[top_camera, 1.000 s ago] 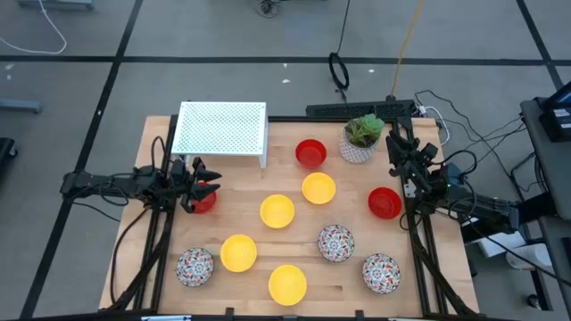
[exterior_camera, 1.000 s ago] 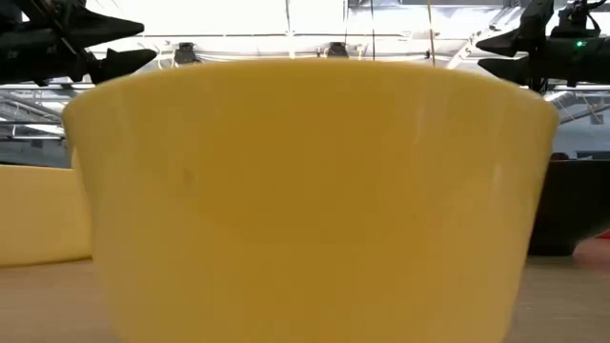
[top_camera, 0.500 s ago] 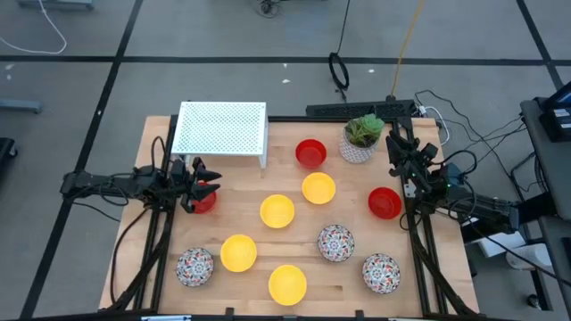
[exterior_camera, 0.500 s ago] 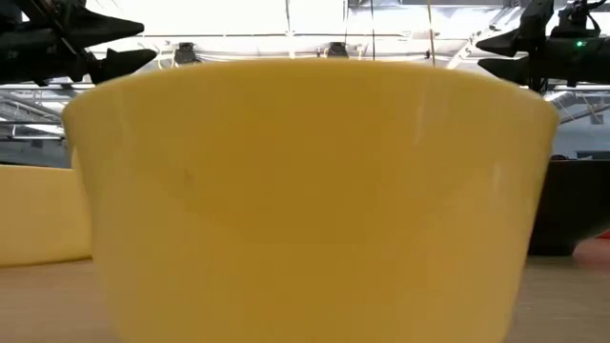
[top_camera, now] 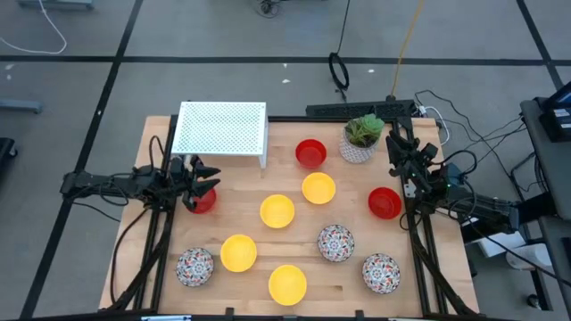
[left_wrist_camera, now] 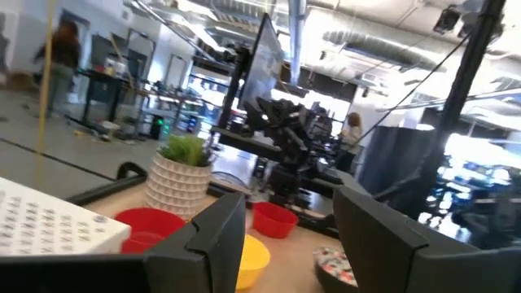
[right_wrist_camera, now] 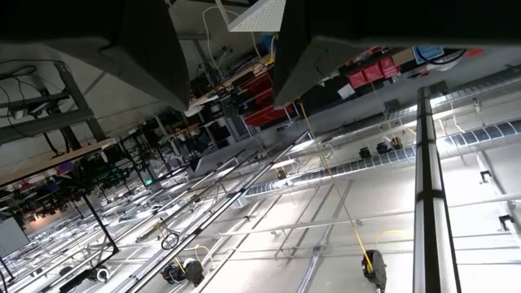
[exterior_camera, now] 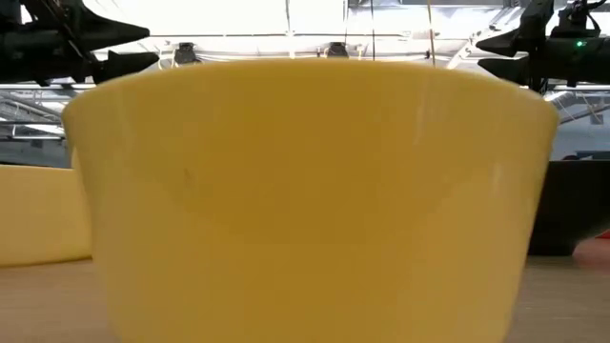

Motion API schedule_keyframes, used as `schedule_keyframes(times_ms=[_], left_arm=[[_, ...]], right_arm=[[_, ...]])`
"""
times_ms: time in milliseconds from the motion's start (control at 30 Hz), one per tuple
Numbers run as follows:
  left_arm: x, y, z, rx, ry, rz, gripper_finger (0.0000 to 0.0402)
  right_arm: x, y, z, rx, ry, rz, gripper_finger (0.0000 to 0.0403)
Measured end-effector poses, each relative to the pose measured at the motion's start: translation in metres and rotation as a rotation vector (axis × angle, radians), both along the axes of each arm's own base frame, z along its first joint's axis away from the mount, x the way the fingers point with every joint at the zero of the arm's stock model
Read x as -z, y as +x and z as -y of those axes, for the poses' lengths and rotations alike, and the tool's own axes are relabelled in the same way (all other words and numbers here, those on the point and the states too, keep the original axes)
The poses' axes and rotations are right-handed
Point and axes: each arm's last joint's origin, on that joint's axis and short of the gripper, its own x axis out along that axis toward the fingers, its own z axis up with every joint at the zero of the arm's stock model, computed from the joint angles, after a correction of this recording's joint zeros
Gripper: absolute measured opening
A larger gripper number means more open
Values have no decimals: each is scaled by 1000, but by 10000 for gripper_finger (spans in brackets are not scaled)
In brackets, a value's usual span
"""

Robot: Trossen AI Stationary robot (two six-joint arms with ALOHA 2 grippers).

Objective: Pick & Place Mini bowls
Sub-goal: Put the left red bowl on the shelf

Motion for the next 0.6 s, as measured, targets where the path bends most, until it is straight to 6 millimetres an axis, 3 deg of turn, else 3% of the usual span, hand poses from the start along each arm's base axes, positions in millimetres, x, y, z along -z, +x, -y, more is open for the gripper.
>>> schedule_keyframes(times_ms=[267,600], left_arm=[[-10,2,-1,-59,103,-2,189],[-34,35,-1,-141,117,-311,189]], right_arm=[[0,0,0,0,0,0,165],[0,0,0,0,0,-2,165]])
